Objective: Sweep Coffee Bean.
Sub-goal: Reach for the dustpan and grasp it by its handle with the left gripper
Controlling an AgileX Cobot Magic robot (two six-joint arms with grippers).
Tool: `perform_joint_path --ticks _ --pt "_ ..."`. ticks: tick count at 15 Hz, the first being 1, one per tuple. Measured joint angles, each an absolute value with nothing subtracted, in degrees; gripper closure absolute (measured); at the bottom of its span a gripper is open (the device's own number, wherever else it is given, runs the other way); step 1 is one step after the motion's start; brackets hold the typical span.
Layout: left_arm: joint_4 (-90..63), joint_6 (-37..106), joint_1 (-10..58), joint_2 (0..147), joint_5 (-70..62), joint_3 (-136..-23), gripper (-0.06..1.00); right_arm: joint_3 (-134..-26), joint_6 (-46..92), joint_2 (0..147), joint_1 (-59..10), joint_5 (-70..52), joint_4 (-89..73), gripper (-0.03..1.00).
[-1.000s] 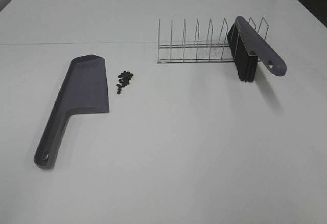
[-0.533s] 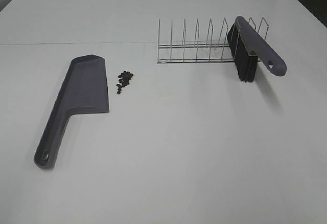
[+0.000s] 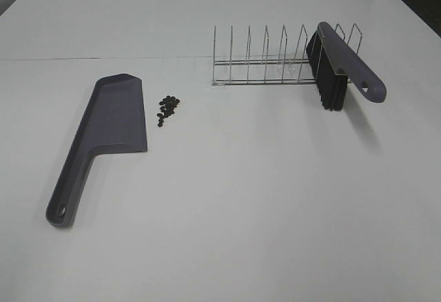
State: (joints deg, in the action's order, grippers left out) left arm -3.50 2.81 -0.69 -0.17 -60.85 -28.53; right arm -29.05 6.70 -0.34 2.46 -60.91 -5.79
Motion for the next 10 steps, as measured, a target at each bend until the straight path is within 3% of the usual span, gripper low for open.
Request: perform_joint_path --ticks 10 --pt "-3.55 2.81 -0.69 -0.17 -60.85 -28.53 0.19 -29.05 6.7 -0.34 2.46 -60.91 -5.79 0.27"
